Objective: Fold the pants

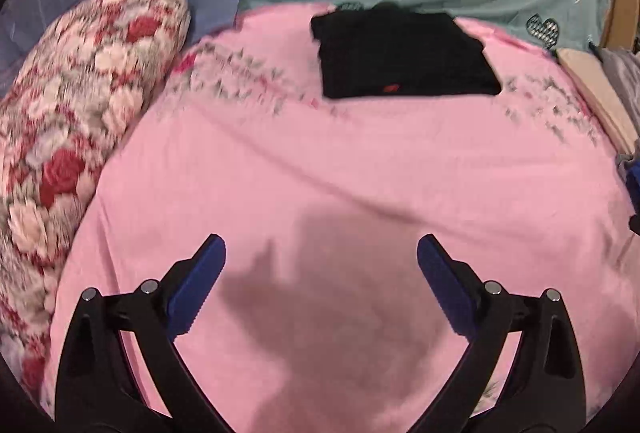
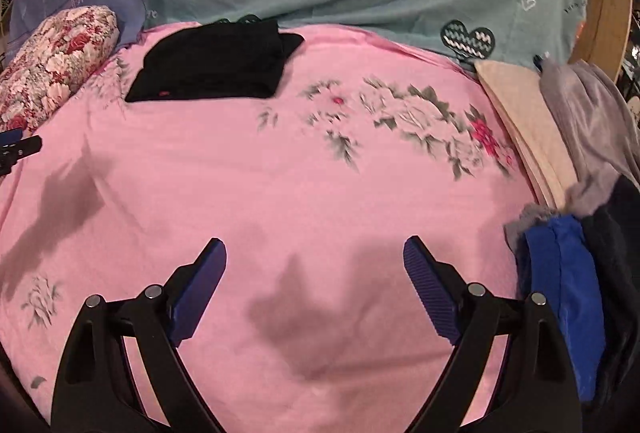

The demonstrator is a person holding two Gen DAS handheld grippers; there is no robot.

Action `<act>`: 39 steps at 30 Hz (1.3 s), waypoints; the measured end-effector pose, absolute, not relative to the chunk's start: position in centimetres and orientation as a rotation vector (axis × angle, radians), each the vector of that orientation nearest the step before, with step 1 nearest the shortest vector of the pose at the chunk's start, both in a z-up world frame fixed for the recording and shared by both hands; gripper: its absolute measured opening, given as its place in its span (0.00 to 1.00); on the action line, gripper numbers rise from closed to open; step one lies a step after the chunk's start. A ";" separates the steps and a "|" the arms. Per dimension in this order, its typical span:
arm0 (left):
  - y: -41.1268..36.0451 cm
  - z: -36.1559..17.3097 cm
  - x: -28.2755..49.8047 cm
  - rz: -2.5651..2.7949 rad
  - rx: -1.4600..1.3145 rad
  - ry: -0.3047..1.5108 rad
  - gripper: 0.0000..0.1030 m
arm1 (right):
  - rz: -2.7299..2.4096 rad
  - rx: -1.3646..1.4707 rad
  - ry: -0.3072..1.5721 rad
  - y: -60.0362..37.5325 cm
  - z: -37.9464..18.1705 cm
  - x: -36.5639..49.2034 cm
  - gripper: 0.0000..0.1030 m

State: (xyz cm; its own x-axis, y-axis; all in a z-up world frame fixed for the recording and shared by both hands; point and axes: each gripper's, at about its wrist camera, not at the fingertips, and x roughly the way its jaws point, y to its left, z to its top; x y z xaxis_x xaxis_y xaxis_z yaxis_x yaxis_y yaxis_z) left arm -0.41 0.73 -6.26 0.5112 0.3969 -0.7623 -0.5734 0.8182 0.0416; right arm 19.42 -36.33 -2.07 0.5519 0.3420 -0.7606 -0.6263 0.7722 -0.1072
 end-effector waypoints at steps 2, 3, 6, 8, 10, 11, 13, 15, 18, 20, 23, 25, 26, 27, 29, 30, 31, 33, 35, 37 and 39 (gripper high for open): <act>1.6 -7.3 -0.8 0.614 -0.258 0.879 0.95 | 0.523 -0.381 0.853 -38.2 -3.4 20.1 0.88; 1.8 -7.6 -1.0 0.626 -0.265 0.886 0.95 | 0.503 -0.368 0.874 -38.9 -3.8 20.3 0.88; 1.8 -8.1 -1.4 0.621 -0.281 0.893 0.95 | 0.452 -0.308 0.917 -40.7 -4.6 21.0 0.88; 1.3 -8.3 -1.3 0.629 -0.256 0.903 0.95 | 0.440 -0.267 0.928 -41.3 -5.0 21.0 0.88; 0.9 -8.3 -0.9 0.627 -0.238 0.911 0.95 | 0.447 -0.262 0.942 -41.0 -5.3 20.7 0.88; 0.5 -8.2 -0.7 0.626 -0.227 0.906 0.95 | 0.453 -0.268 0.943 -40.6 -5.4 20.5 0.88; -0.2 -7.6 -0.4 0.623 -0.206 0.895 0.95 | 0.475 -0.276 0.933 -39.7 -5.1 19.9 0.88; -0.9 -6.9 -0.1 0.631 -0.180 0.872 0.95 | 0.509 -0.283 0.903 -38.5 -4.4 19.1 0.88; -1.4 -5.8 0.3 0.649 -0.146 0.842 0.95 | 0.560 -0.291 0.870 -36.6 -3.5 18.2 0.88; -1.5 -4.9 0.8 0.675 -0.124 0.811 0.95 | 0.594 -0.290 0.853 -34.7 -3.0 17.9 0.88; -1.5 -3.7 1.9 0.728 -0.091 0.775 0.97 | 0.603 -0.243 0.821 -31.7 -1.9 18.2 0.88; -1.8 -2.9 2.9 0.736 -0.073 0.751 0.98 | 0.616 -0.193 0.797 -29.9 -1.0 18.6 0.92; -2.1 -2.5 3.4 0.735 -0.067 0.743 0.98 | 0.631 -0.154 0.778 -28.3 -0.4 18.7 0.93; -2.3 -2.3 3.8 0.730 -0.062 0.737 0.98 | 0.648 -0.133 0.770 -27.4 0.0 18.8 0.93; -2.9 -1.8 4.4 0.713 -0.052 0.719 0.98 | 0.689 -0.101 0.755 -25.1 0.8 18.5 0.93; -3.1 -1.7 4.7 0.709 -0.049 0.711 0.98 | 0.708 -0.101 0.744 -24.4 1.2 18.2 0.93; -3.3 -1.5 5.0 0.705 -0.046 0.701 0.98 | 0.723 -0.109 0.727 -23.7 1.5 17.9 0.93; -3.5 -1.3 5.5 0.683 -0.053 0.685 0.98 | 0.731 -0.140 0.670 -22.6 2.2 17.0 0.93; -3.5 -1.2 6.0 0.662 -0.072 0.681 0.98 | 0.722 -0.155 0.626 -22.3 2.6 16.7 0.95; -3.2 -1.3 6.4 0.657 -0.083 0.675 0.98 | 0.706 -0.164 0.591 -22.3 2.6 16.8 0.97; -2.9 -1.3 6.8 0.651 -0.094 0.672 0.98 | 0.688 -0.171 0.562 -22.3 2.3 17.2 0.97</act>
State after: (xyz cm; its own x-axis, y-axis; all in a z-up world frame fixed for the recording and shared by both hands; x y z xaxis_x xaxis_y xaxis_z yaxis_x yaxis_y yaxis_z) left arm 6.82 -2.87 -1.33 0.5937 0.5303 -0.6053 -0.5886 0.7991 0.1227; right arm 17.20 -22.29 2.28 0.6316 0.5527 -0.5436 -0.6426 0.7655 0.0316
